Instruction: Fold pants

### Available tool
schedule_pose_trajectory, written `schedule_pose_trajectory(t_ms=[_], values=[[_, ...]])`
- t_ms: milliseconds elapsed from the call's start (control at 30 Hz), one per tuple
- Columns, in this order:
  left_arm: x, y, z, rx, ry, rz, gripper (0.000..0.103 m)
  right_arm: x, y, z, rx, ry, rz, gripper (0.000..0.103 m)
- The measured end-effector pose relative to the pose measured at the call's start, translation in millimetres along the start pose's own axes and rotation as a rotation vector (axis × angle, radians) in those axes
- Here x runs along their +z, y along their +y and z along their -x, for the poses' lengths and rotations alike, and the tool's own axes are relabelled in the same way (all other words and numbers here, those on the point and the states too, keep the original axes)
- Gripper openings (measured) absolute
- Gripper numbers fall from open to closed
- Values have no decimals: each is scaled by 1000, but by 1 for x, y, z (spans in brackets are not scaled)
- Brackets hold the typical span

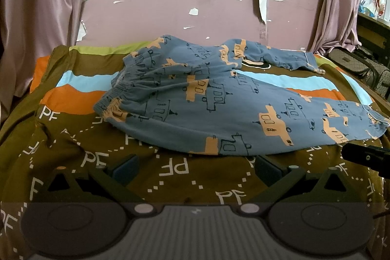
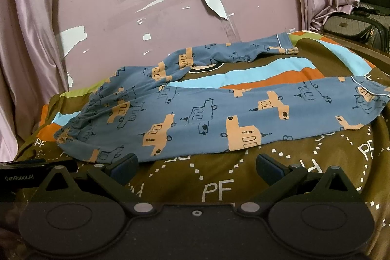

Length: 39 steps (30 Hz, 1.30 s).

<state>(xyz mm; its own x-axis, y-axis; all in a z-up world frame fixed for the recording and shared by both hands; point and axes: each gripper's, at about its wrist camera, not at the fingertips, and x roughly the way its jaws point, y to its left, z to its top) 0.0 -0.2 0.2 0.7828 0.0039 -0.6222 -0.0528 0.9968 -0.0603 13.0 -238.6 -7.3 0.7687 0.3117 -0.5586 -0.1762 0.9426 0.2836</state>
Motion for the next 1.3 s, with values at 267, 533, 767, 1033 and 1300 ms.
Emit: schedule_pose_trajectory(t_ms=[267,533,767,1033,1300], values=[[-3,7,-1,-1,4,2,103,0,0,0,0,2,-2,103],[-4,8,-2,-2,4,6,103,-2,1,-2,2,5,-5,103],[-6,9,-3,-3,7,3,103,-3,2,-4,2,8,-7,103],[-7,10,-3,-3,8,2,103,-2,1,-4,3,9,-9,103],[-6,9,-6,-8,20,7,103,-5,4,-4,2,10,2,103]])
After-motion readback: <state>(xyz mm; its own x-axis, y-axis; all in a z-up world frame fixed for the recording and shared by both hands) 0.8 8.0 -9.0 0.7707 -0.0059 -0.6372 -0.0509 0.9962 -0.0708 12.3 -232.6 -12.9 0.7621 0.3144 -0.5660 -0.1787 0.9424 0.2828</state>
